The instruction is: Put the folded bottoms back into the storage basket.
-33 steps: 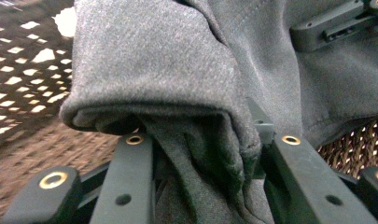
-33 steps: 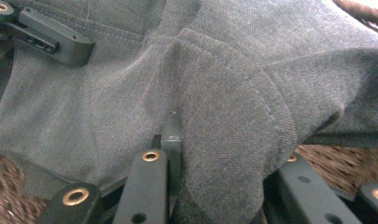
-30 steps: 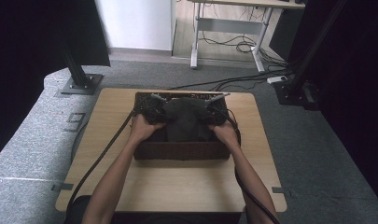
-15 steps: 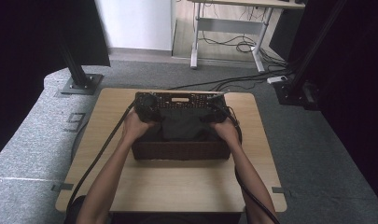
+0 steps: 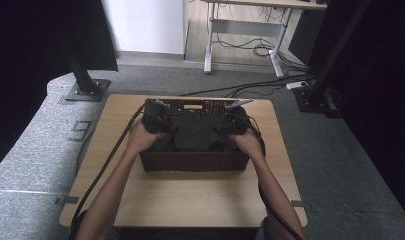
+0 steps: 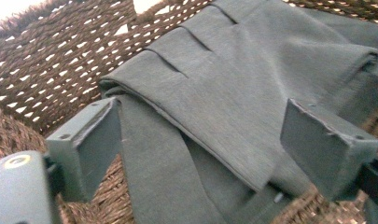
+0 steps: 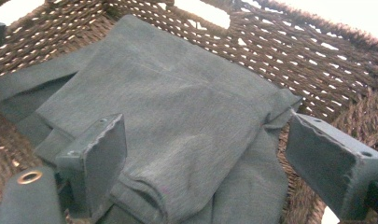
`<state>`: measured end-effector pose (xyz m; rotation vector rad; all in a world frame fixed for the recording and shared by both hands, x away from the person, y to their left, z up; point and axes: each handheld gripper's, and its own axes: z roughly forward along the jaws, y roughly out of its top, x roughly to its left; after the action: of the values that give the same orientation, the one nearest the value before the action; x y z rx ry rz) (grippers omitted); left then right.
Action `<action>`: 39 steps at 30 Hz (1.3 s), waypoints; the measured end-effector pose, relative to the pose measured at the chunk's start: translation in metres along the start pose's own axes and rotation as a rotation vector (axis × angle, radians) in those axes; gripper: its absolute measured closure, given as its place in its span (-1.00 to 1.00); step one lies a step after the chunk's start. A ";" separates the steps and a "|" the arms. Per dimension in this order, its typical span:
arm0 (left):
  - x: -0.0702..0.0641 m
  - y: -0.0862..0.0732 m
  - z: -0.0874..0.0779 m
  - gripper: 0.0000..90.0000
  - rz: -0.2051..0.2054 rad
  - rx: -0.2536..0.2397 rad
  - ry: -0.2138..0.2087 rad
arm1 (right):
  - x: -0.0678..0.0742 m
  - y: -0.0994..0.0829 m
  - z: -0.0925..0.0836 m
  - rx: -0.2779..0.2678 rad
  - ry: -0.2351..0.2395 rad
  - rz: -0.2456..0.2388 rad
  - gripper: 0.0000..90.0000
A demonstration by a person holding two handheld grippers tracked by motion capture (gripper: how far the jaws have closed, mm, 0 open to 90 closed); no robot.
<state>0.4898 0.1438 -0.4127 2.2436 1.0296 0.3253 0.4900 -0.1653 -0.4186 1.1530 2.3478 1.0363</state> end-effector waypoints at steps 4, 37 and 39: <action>-0.004 -0.005 -0.009 -0.95 0.018 -0.014 -0.005 | 0.006 -0.004 -0.008 -0.010 -0.005 -0.026 -0.86; -0.018 -0.060 -0.062 -1.00 0.075 -0.144 0.027 | 0.030 -0.038 -0.063 -0.076 0.029 -0.096 -0.98; -0.018 -0.063 -0.063 -1.00 0.075 -0.148 0.030 | 0.030 -0.040 -0.066 -0.077 0.028 -0.094 -0.98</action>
<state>0.4112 0.1894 -0.4042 2.1533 0.9071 0.4538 0.4120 -0.1892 -0.4021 0.9972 2.3376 1.1064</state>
